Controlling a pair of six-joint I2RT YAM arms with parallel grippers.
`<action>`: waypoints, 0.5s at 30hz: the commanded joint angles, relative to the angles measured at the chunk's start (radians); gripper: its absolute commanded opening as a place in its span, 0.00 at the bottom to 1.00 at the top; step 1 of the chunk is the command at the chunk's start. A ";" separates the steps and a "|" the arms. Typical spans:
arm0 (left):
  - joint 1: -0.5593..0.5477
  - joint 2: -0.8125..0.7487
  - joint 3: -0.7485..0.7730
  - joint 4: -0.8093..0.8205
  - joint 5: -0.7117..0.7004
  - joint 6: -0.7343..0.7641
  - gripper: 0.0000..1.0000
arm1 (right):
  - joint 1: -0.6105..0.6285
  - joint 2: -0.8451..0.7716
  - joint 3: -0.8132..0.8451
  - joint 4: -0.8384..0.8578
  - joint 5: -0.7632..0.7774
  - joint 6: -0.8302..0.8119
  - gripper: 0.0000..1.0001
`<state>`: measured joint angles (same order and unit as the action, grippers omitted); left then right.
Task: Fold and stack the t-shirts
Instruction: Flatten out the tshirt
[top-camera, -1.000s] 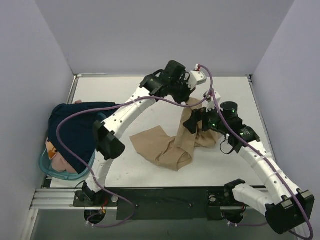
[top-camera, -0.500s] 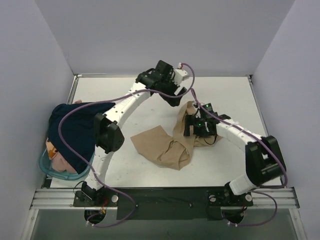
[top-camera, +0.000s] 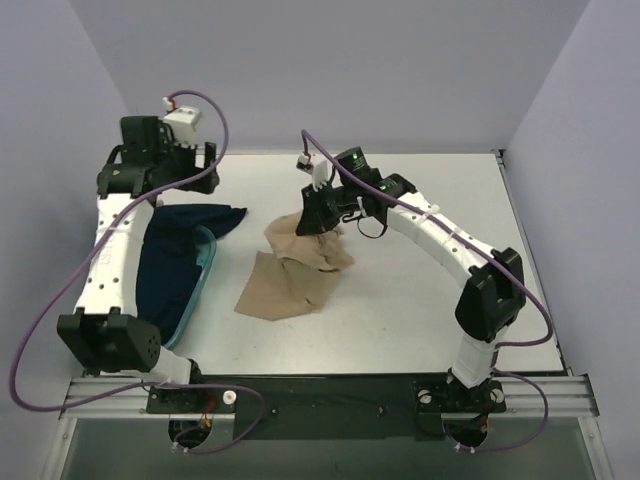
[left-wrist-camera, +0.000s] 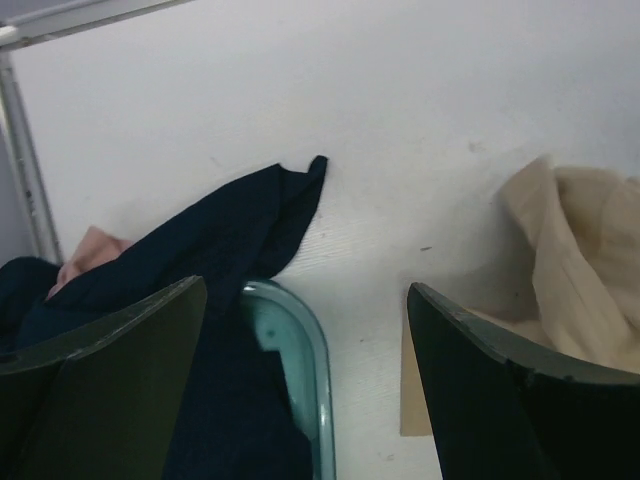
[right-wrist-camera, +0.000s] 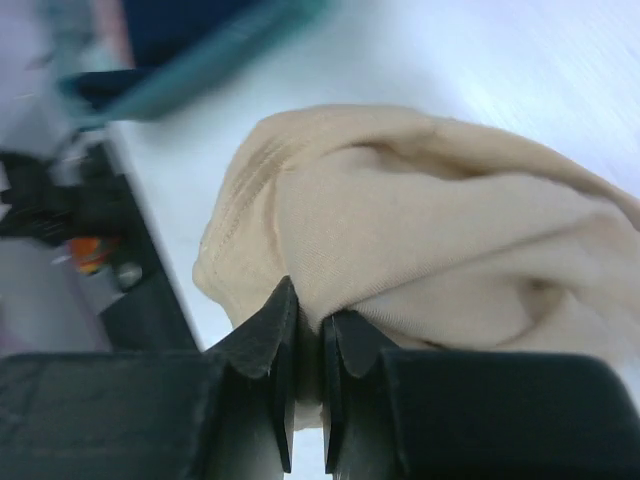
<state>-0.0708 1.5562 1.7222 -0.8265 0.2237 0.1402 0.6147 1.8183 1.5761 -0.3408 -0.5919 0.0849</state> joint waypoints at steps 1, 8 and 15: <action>0.150 -0.139 -0.062 0.086 0.020 0.005 0.93 | 0.010 -0.186 0.127 -0.024 -0.472 -0.125 0.00; 0.166 -0.220 -0.091 0.076 0.031 0.093 0.93 | -0.289 -0.370 -0.111 0.011 -0.565 -0.108 0.00; -0.084 -0.214 -0.200 0.098 -0.050 0.193 0.92 | -0.432 -0.122 -0.125 0.028 -0.300 -0.002 0.04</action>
<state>-0.0448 1.3331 1.5677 -0.7685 0.1894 0.2607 0.2176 1.4826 1.4284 -0.3161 -1.0229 0.0250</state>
